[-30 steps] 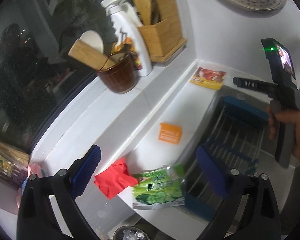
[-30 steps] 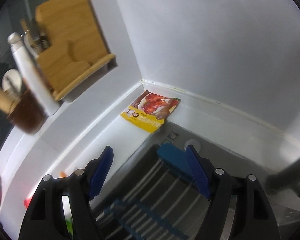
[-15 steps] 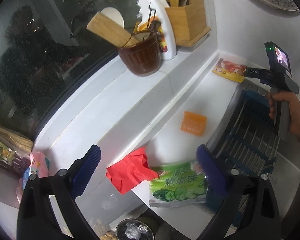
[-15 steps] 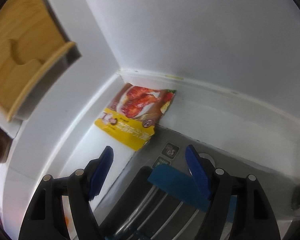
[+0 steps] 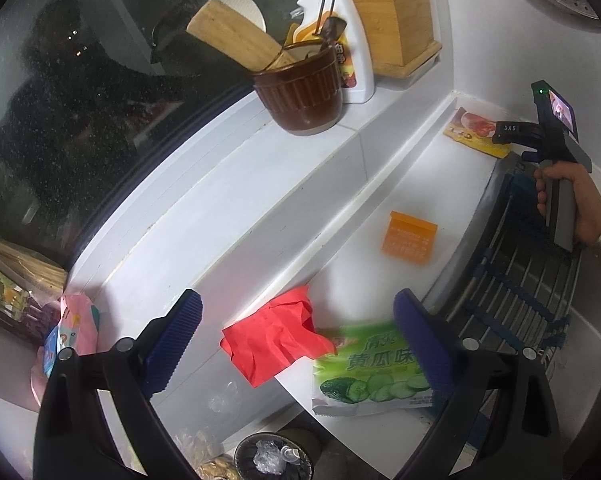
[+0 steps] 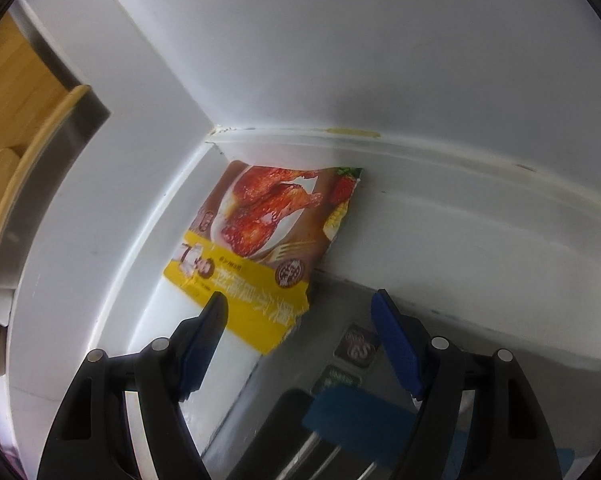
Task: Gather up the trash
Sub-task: 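Move the right tool toward the chicken-print snack packet by the sink, then close the right gripper on the edge of the snack packet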
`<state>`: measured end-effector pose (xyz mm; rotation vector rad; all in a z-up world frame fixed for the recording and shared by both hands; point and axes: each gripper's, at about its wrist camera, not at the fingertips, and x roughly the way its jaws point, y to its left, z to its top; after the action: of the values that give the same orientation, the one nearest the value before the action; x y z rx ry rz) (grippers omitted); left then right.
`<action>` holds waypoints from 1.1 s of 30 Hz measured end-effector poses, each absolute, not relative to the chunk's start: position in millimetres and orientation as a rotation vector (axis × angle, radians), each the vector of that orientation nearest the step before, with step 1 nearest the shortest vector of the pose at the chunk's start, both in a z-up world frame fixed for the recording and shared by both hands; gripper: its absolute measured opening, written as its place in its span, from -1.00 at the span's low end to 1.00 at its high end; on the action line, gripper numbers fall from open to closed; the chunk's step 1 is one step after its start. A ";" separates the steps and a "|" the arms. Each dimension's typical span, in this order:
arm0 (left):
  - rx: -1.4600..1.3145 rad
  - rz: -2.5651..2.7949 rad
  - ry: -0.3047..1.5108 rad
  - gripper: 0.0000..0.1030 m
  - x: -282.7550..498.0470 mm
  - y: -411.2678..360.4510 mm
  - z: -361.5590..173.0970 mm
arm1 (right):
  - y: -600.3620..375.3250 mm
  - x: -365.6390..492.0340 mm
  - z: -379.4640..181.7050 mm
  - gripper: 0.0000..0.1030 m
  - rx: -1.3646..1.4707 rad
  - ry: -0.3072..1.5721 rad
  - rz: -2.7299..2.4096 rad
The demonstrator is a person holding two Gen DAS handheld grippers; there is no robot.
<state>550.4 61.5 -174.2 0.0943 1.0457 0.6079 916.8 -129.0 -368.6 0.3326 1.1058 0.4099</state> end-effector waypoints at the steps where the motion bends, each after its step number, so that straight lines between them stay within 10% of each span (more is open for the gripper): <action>1: 0.091 0.612 1.048 0.83 550.0 62.9 -175.2 | -126.2 920.0 -368.8 0.40 0.326 1.102 0.410; 8: 0.080 0.646 1.067 0.83 546.9 73.8 -182.3 | -103.5 933.9 -367.3 0.21 0.291 1.079 0.418; 15: 0.078 0.669 1.078 0.83 542.4 80.0 -188.0 | -94.0 948.7 -369.3 -0.47 0.219 1.056 0.361; 33: 0.060 0.672 1.090 0.83 537.6 82.2 -196.4 | -102.5 951.2 -380.1 -0.40 0.316 1.110 0.540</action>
<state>537.6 82.2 -196.4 0.0603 1.0899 0.6716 951.2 -102.5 -380.1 0.3156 1.1095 0.5401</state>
